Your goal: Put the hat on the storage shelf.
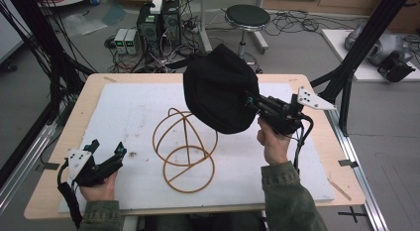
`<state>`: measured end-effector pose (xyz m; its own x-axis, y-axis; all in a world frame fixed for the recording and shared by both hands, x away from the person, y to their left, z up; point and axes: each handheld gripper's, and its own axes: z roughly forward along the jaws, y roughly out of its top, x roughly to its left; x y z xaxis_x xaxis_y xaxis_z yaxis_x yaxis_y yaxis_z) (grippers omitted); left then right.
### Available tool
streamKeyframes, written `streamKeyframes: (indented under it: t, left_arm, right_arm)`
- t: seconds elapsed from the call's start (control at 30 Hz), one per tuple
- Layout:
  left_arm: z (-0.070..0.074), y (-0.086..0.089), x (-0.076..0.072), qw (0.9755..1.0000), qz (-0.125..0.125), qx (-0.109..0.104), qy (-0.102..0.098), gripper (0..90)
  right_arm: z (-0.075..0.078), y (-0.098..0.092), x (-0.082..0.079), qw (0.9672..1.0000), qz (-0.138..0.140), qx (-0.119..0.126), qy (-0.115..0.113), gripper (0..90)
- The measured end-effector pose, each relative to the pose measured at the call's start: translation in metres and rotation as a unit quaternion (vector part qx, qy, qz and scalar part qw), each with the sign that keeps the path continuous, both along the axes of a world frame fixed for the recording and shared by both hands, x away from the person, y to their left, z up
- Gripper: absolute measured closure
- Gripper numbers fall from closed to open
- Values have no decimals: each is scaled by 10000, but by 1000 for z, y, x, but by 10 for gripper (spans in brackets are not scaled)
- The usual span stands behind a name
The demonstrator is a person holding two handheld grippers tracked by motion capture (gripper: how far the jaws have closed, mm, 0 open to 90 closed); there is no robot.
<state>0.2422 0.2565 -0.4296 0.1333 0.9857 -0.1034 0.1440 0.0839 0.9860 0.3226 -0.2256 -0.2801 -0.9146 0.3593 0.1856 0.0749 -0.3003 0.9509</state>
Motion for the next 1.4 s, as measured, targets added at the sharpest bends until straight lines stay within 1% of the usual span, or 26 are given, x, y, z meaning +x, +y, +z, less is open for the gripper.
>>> streamKeyframes:
  t: [0.07, 0.1, 0.13, 0.17, 0.27, 0.33, 0.37, 0.4, 0.43, 0.47, 0.5, 0.6, 0.73, 0.87, 1.0, 1.07, 1.1, 1.17, 1.27, 1.4]
  left_arm:
    - [0, 0, 0, 10000, 3, -10, -3, 177]
    - [0, 0, 0, 10000, 8, -24, 4, 176]
    - [0, 0, 0, 10000, 7, -28, -2, 177]
    - [0, 1, 0, 10000, 5, -23, 0, 177]
    - [0, 1, -1, 10000, 14, -21, -1, 177]
    - [0, 0, -1, 10000, 18, -28, -10, 177]
    - [0, 0, -1, 10000, 14, -26, -10, 177]
    - [0, 0, -1, 10000, 13, -23, -11, 177]
    - [0, 0, -1, 10000, 12, -23, -11, 177]
    - [0, 0, -1, 10000, 14, -29, -13, 177]
    - [0, 0, -1, 10000, 10, -26, -9, 177]
    - [0, 1, -1, 10000, 11, -23, -10, 177]
    - [0, 0, -1, 10000, 0, -29, -4, 177]
    - [1, 0, 0, 10000, 9, -26, -13, 177]
    - [0, 1, 1, 10000, 26, 3, 31, 177]
    - [0, 1, 1, 10000, 21, -10, 33, 178]
    - [0, 2, 0, 10000, 30, 5, 24, 177]
    - [0, 1, 0, 10000, 49, -30, -2, 178]
    - [0, 2, 0, 10000, 44, -31, 16, 177]
    - [0, 2, 0, 10000, 49, -34, 5, 178]
  right_arm:
    - [3, 6, -2, 9999, 151, -75, -24, 870]
    - [4, 8, -3, 9996, 244, -151, -41, 870]
    - [7, 14, -5, 9992, 353, -185, -88, 870]
    - [8, 17, -6, 9989, 399, -200, -133, 869]
    - [10, 22, -8, 9985, 477, -234, -148, 868]
    - [13, 27, -9, 9977, 598, -277, -151, 868]
    - [13, 30, -10, 9975, 623, -308, -160, 868]
    - [15, 35, -10, 9968, 661, -417, -194, 868]
    - [15, 35, -10, 9968, 661, -417, -194, 868]
    - [16, 37, -11, 9964, 680, -469, -177, 868]
    - [17, 42, -12, 9957, 704, -570, -208, 868]
    - [17, 46, -12, 9953, 692, -635, -231, 867]
    - [17, 53, -13, 9950, 665, -721, -184, 867]
    - [18, 59, -15, 9933, 726, -880, -204, 867]
    - [19, 64, -16, 9922, 750, -983, -182, 867]
    - [18, 67, -15, 9918, 744, -1032, -112, 866]
    - [17, 68, -15, 9914, 749, -1073, -97, 866]
    - [16, 70, -16, 9903, 766, -1156, -70, 866]
    - [14, 74, -18, 9882, 793, -1311, -70, 866]
    - [11, 78, -22, 9863, 732, -1476, -100, 865]
